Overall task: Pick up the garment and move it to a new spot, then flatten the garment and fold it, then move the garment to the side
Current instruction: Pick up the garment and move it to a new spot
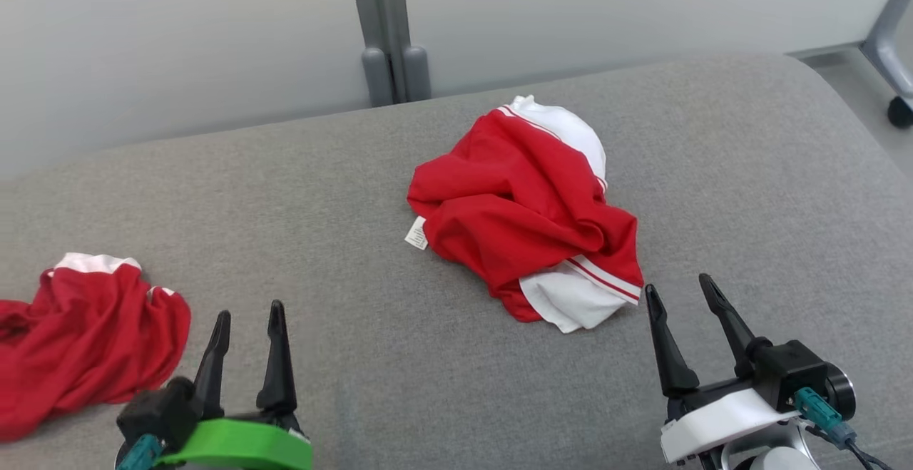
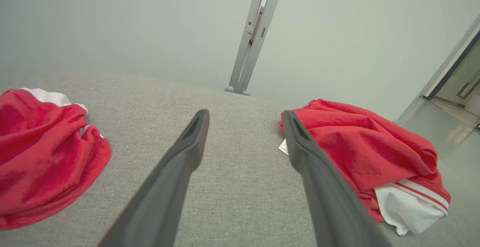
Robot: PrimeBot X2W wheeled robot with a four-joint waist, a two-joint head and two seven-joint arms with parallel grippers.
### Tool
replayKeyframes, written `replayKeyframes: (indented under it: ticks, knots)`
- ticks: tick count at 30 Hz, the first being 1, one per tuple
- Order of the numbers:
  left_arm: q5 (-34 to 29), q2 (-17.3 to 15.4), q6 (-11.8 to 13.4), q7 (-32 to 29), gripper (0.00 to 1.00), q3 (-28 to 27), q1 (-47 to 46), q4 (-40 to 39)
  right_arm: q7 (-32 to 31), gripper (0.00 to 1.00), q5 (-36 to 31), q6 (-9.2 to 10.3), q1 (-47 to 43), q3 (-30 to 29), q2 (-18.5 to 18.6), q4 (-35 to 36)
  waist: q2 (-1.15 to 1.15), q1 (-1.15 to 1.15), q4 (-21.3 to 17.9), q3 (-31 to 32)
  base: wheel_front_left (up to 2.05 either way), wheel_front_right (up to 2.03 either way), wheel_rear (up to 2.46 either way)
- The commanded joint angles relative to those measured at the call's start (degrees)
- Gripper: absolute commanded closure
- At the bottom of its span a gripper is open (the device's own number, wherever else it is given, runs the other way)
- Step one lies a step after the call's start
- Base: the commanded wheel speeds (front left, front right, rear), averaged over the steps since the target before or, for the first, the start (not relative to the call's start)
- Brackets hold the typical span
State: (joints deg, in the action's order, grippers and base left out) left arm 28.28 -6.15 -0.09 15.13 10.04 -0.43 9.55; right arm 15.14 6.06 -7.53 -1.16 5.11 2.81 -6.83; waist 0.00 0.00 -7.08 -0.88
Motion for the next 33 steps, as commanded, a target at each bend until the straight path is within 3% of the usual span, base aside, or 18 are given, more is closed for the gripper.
replayKeyframes:
  ticks: [1,9,18,33]
  knots:
    - [-2.0,0.7,-0.9,0.0,0.00,-1.6,2.8,-1.0,0.0,0.00,-0.2,0.08,-1.3,0.0,0.1,-0.2,0.00,0.00,4.9,5.4,0.00,0.00,0.00]
    - [-7.8,3.1,-4.8,0.0,0.00,-8.8,13.5,-4.2,0.0,0.00,0.1,0.08,-3.9,0.7,0.1,-0.8,0.00,0.00,4.1,8.2,0.00,0.00,0.00]
    - [-8.9,3.2,-4.6,0.0,0.00,-8.3,16.6,-5.3,0.0,0.00,0.4,0.08,-6.0,0.2,0.1,-1.0,0.00,0.00,4.0,9.3,0.00,0.00,0.00]
    - [-9.2,3.2,-6.7,0.0,0.00,-7.1,16.5,-5.3,0.0,0.00,1.4,0.08,-5.5,0.4,0.1,-1.9,0.00,0.00,4.5,8.8,0.00,0.00,0.00]
